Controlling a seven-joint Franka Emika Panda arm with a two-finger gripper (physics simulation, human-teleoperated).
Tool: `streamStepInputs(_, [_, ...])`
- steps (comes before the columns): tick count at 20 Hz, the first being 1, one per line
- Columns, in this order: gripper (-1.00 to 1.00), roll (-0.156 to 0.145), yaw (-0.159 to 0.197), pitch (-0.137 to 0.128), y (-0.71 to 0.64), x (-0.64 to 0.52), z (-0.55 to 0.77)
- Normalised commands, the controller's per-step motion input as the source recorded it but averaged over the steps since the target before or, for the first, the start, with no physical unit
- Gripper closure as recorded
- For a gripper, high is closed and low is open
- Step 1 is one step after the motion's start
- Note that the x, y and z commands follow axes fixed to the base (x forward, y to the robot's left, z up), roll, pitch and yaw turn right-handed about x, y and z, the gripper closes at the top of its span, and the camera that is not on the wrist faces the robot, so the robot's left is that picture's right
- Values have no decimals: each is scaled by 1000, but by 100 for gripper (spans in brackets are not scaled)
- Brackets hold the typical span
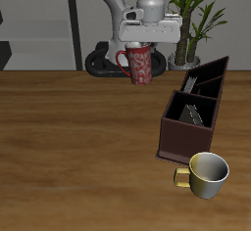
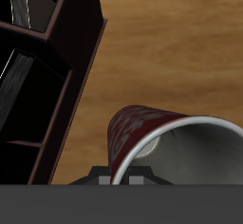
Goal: Place the black book into the left desk caddy's front compartment and place the yellow book into the left desk caddy's right compartment and place the red mug into the left desk caddy's left compartment
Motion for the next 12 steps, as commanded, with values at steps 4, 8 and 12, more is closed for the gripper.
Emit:
streamStepInputs(4, [100,6,16,68,172,-20,-33])
streamStepInputs(8, [100,11,53,42,157,-50,-59])
streamStepInputs(12, [100,9,-3,63,158,-99,-123])
